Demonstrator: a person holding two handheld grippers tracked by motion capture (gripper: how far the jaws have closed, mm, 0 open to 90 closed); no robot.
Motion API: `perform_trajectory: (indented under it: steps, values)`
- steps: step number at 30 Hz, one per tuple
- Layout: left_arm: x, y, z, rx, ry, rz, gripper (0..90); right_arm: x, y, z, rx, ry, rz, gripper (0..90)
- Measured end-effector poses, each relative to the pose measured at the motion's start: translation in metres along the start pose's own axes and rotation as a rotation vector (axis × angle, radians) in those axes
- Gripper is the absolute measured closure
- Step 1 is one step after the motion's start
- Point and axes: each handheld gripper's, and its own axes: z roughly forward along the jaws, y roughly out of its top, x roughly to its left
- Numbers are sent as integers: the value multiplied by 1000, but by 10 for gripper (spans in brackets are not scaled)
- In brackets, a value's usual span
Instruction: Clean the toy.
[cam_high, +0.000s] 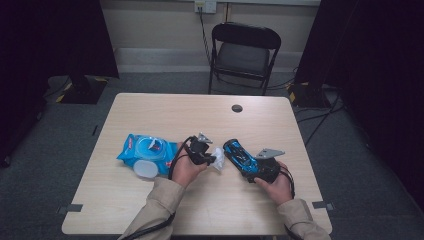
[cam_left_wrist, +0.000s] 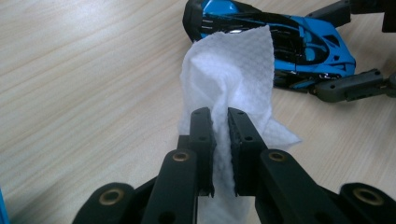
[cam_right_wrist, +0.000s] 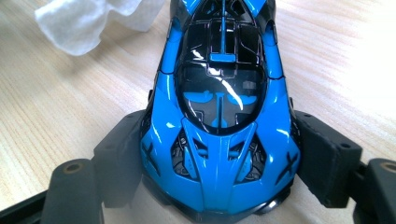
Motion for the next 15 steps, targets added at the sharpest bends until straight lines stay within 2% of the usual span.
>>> perform_trajectory:
  steps: [6, 10, 11, 15]
  values:
    - [0, -4, -1, 13, -6, 4, 811, 0, -1, -1, 0, 1, 7, 230]
    - [-1, -4, -2, 11, -5, 2, 805, -1, -1, -2, -4, 16, 45, 200]
    - [-1, -4, -2, 10, -7, 3, 805, -2, 0, -2, 3, 19, 50, 176]
    - [-2, -4, -2, 13, -8, 9, 806, -6, 1, -6, 8, 19, 65, 170]
